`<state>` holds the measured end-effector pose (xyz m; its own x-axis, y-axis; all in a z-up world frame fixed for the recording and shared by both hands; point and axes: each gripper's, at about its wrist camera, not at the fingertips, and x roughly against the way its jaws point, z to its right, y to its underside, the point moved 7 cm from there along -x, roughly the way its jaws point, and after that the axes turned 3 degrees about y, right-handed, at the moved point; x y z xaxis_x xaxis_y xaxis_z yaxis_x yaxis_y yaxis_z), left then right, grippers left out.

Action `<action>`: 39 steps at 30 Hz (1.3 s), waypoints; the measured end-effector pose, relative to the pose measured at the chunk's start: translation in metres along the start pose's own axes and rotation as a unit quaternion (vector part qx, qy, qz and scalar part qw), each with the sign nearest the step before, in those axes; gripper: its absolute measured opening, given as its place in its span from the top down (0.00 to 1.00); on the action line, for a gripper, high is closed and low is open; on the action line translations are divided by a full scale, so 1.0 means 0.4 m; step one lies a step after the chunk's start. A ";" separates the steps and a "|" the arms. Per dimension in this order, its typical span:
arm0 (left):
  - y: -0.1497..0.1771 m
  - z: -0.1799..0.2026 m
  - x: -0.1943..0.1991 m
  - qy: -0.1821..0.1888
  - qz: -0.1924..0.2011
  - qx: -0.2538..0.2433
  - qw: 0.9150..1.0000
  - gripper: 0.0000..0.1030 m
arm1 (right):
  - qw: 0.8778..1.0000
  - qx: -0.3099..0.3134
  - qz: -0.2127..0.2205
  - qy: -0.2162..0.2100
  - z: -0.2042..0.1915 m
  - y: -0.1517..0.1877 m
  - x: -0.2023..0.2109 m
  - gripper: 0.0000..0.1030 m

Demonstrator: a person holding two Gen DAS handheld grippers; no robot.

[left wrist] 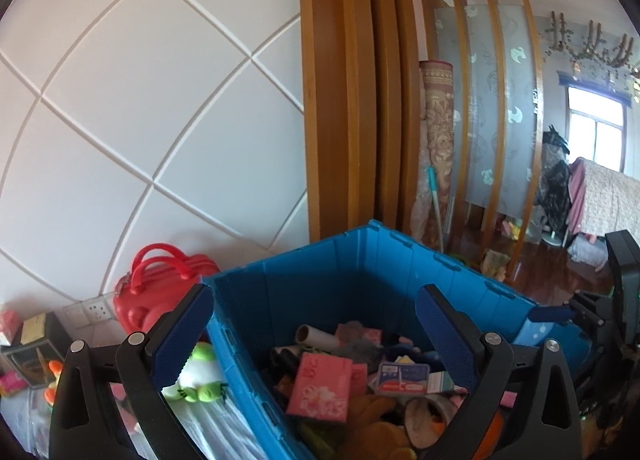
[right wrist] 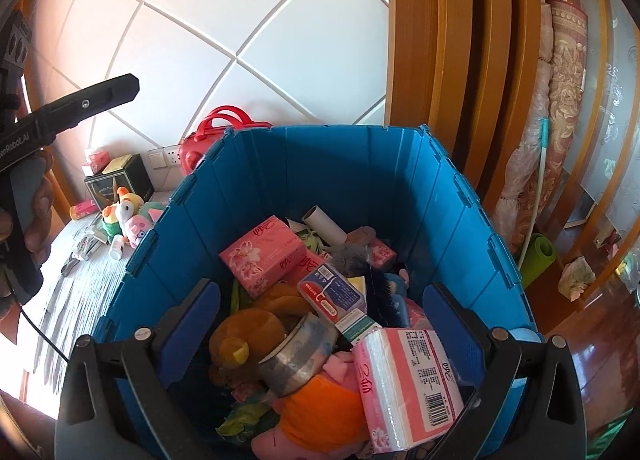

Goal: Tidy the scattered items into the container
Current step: 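Move both grippers back over the table items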

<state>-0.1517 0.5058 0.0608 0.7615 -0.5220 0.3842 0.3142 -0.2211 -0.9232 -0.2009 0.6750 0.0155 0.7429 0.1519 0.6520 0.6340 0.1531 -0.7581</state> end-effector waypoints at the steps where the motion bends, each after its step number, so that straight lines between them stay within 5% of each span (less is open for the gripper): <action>1: 0.006 -0.011 0.017 -0.005 0.000 0.002 1.000 0.01 | 1.000 0.005 0.002 -0.001 -0.013 -0.003 0.003 0.00; 14: 0.160 -0.255 0.293 -0.081 -0.005 0.035 0.996 0.01 | 0.997 0.058 0.029 -0.047 -0.318 -0.031 0.049 0.00; 24: 0.335 -0.554 0.481 -0.151 -0.025 0.082 0.985 0.01 | 0.989 0.106 0.030 -0.098 -0.646 -0.030 0.046 0.00; 32: 0.551 -0.882 0.606 -0.199 -0.066 0.106 0.972 0.01 | 0.986 0.131 0.003 -0.101 -0.934 0.005 -0.074 0.00; 39: 0.744 -1.135 0.612 -0.217 -0.095 0.110 0.965 0.01 | 0.988 0.122 -0.024 -0.091 -1.150 0.052 -0.270 0.00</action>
<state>-0.1292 -0.0618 -0.1179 0.8288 -0.0844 0.5531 0.5483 -0.0744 -0.8330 -0.1691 0.2125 -0.0786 0.6486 0.3080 0.6960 0.5800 0.3922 -0.7140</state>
